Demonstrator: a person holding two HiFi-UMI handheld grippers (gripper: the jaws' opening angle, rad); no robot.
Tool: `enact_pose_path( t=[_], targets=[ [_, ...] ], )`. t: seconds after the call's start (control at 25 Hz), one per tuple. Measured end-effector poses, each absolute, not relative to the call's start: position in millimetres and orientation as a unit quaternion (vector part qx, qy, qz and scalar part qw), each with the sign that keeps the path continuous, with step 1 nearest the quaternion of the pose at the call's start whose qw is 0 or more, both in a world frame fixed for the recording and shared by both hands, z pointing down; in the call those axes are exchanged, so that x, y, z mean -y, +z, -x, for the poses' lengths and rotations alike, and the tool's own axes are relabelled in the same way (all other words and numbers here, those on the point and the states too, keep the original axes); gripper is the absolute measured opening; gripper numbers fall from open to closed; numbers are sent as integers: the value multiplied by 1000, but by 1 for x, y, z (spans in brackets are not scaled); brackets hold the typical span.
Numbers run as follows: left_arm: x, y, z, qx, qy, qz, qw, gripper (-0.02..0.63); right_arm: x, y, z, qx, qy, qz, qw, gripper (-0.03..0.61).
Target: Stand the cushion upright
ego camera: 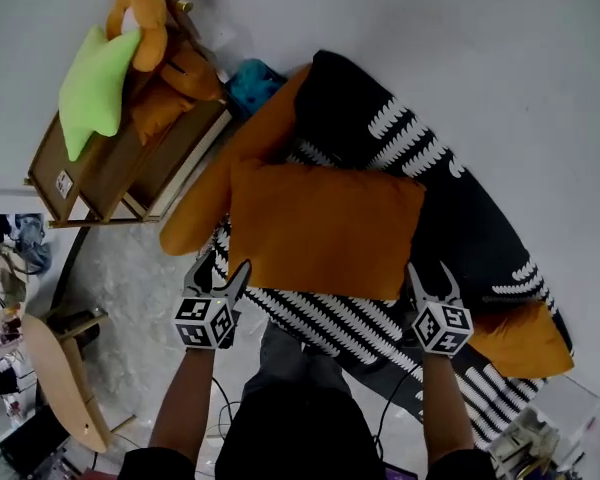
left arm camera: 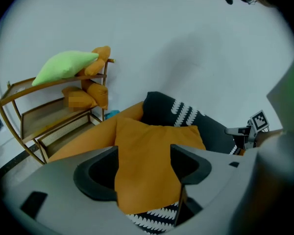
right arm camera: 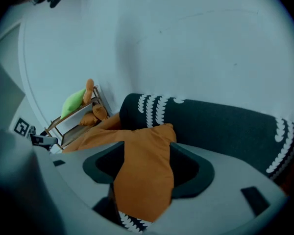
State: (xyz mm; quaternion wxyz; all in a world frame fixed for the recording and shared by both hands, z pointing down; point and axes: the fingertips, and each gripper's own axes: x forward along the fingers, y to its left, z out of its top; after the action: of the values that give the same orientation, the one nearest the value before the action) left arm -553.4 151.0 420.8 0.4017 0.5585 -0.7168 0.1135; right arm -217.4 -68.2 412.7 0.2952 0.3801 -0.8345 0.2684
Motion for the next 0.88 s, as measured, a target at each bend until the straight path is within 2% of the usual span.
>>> enact_pose_path(
  t=[0.16, 0.48, 0.72, 0.88],
  targets=[
    [-143, 469, 566, 710, 116, -550, 423, 353, 76, 462, 214, 819, 276, -386, 322, 305],
    [-130, 545, 574, 687, 117, -565, 441, 393, 82, 547, 212, 799, 290, -385, 358, 369],
    [-118, 564, 577, 669, 121, -579, 450, 424, 96, 574, 209, 795, 302, -382, 362, 429],
    [-114, 576, 572, 634, 117, -596, 479, 442, 98, 586, 212, 792, 304, -365, 383, 449]
  ],
)
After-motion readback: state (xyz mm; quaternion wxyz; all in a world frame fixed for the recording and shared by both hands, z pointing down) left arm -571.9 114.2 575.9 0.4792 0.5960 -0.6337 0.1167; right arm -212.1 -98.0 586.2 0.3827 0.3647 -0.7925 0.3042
